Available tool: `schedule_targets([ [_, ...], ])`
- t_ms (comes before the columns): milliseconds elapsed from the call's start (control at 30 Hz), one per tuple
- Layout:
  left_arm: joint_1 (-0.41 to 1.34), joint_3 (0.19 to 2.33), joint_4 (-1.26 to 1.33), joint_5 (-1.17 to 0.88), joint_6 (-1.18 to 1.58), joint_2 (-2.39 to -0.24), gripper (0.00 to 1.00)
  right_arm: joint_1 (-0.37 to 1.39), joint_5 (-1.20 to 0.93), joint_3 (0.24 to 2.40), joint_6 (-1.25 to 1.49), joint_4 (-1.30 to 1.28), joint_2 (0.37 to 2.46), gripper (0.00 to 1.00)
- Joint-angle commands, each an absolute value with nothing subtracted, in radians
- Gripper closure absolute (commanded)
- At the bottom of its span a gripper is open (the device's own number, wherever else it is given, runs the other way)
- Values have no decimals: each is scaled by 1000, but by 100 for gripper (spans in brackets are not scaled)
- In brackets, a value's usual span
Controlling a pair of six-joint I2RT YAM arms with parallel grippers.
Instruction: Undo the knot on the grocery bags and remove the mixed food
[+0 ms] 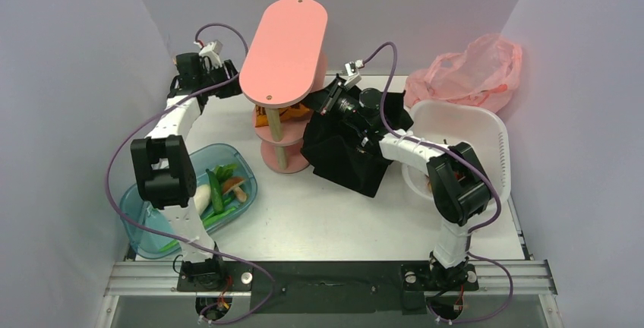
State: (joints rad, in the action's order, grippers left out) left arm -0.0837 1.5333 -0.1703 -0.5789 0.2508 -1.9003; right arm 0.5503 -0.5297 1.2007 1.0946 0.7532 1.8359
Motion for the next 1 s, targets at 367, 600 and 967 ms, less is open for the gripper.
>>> schedule_targets([
  [367,-12,1823,7,-574,410,-2077,56,522,-557,1124,1005,723,1755,100],
  [600,-9,1870,-78,-575,380,-2087,52,521,-503,1158,952,660,1728,55],
  [967,-134,1832,-92,-488,358,-1952,41,475,-480,1258,687,311,1533,38],
])
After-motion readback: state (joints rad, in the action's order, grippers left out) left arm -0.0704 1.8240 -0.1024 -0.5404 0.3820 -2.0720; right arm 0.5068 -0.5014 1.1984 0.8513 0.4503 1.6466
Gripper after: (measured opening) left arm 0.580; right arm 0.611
